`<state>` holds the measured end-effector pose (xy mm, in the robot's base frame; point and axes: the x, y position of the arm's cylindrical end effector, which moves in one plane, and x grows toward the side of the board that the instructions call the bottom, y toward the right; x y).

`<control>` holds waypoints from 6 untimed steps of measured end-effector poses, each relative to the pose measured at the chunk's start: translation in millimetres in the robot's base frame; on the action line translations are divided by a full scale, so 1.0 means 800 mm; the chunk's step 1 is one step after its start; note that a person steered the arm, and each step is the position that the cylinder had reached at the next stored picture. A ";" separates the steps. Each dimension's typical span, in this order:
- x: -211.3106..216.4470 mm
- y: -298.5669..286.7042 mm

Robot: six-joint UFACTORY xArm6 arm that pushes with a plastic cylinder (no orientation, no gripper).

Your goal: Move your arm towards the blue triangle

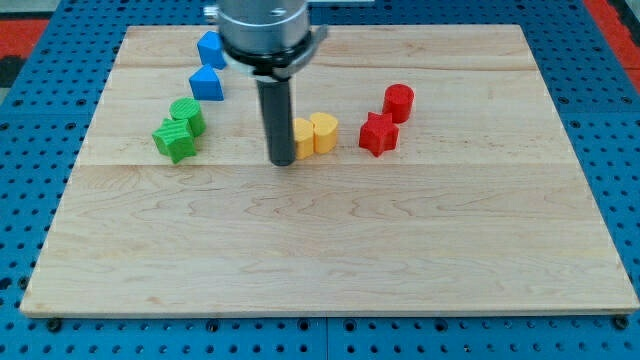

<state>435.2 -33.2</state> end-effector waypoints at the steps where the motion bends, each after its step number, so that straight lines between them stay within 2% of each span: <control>1: -0.013 0.016; 3: -0.005 -0.053; 6: -0.066 -0.069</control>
